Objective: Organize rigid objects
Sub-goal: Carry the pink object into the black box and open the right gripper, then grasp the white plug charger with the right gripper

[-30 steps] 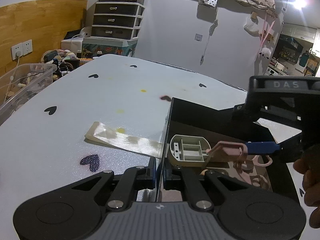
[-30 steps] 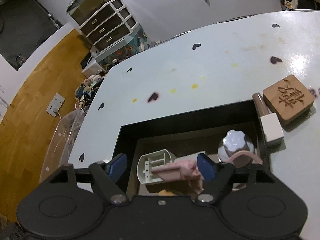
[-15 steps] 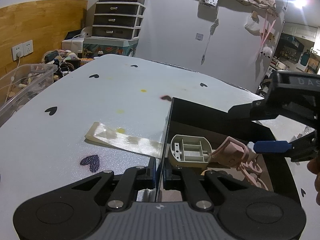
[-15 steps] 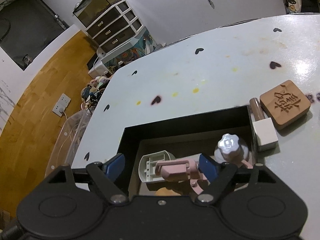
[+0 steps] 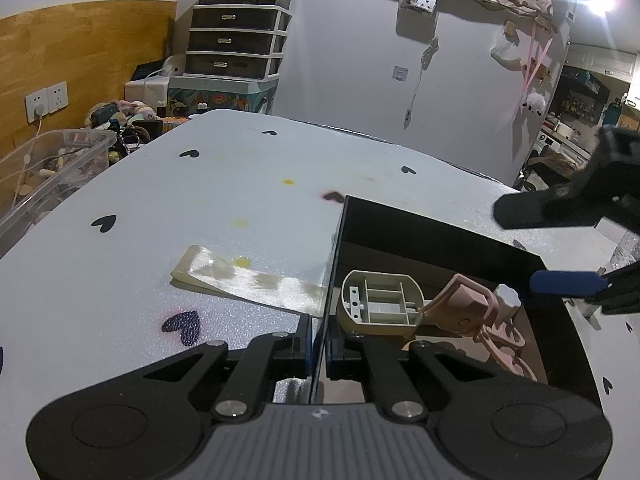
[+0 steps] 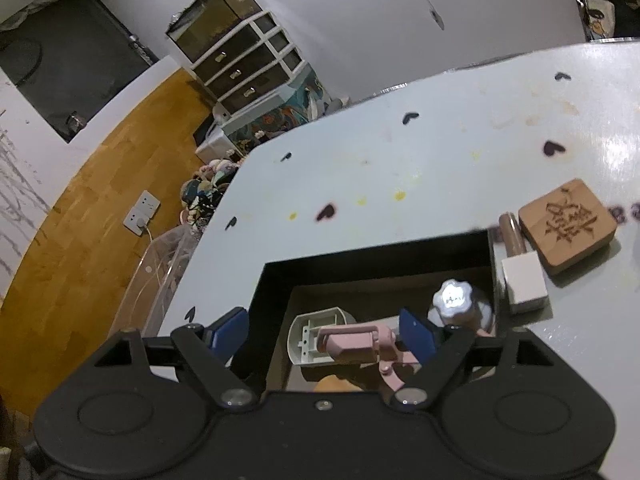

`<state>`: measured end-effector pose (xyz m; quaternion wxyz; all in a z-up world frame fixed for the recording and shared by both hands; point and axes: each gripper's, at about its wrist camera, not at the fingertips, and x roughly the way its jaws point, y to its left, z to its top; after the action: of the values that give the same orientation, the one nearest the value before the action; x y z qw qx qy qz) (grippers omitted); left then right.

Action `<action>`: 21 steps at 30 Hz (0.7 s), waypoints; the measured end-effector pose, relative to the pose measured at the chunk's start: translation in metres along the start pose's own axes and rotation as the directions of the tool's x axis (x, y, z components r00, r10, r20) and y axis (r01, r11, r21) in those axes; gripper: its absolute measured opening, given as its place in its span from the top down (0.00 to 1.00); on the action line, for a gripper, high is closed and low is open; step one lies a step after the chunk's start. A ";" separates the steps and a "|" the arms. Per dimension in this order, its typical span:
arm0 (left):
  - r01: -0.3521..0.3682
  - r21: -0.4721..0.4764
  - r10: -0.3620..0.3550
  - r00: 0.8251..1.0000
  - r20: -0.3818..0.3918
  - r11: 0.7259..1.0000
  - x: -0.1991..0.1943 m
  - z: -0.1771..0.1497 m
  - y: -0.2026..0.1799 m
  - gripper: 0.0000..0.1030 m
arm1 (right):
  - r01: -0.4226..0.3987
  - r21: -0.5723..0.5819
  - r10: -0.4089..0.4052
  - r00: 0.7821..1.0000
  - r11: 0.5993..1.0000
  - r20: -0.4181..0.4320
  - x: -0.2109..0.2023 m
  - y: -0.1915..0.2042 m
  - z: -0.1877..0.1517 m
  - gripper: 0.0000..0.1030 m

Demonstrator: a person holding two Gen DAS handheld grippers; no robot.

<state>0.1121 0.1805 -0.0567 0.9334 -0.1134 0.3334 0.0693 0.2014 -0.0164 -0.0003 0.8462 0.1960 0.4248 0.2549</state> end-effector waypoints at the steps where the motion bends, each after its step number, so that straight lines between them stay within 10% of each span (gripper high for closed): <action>1: -0.001 0.001 0.001 1.000 0.000 1.000 0.000 0.000 0.000 0.94 | -0.004 -0.010 0.004 1.000 1.000 0.003 -0.004 0.000 0.001 0.18; 21: -0.014 0.004 0.014 1.000 0.000 1.000 -0.002 0.002 -0.002 0.94 | 0.177 -0.132 -0.143 0.962 0.975 0.233 -0.075 -0.054 0.006 0.00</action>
<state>0.1123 0.1791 -0.0533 0.9332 -0.1091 0.3342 0.0750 0.1829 -0.1043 0.0200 0.9187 0.1235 0.3212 0.1937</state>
